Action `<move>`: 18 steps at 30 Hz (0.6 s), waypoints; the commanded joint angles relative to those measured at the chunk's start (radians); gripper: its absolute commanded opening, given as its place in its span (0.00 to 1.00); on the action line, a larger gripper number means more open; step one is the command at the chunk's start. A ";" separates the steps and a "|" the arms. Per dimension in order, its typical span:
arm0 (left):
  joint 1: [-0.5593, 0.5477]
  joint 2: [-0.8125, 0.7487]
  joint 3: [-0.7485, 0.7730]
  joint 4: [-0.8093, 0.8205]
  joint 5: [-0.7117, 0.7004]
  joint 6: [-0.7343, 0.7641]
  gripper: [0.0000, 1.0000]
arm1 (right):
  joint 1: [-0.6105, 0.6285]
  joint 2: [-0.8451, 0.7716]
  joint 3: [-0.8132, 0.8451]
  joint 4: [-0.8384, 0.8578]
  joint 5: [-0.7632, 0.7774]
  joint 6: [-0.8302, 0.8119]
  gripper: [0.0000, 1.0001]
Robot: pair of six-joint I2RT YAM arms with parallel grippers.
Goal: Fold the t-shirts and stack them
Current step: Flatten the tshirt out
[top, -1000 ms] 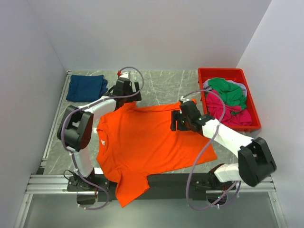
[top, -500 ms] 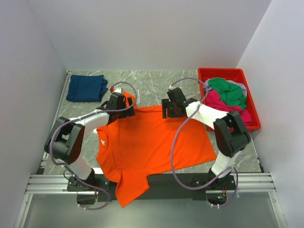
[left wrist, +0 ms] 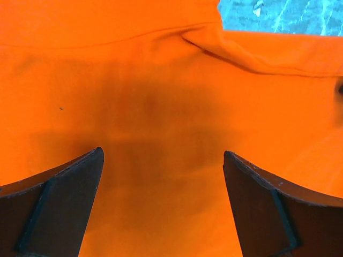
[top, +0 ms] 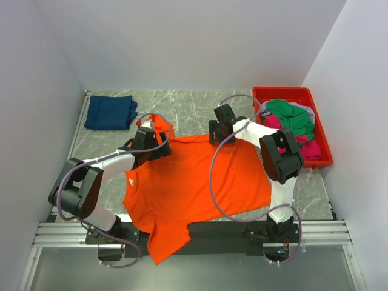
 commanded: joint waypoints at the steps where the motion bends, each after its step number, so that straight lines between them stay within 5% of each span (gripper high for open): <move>1: 0.003 0.014 -0.012 0.070 0.036 -0.022 0.99 | -0.016 0.029 0.065 -0.001 0.022 -0.013 0.75; 18: 0.003 -0.006 -0.138 0.117 0.036 -0.027 0.99 | -0.082 0.158 0.247 -0.039 0.002 -0.033 0.75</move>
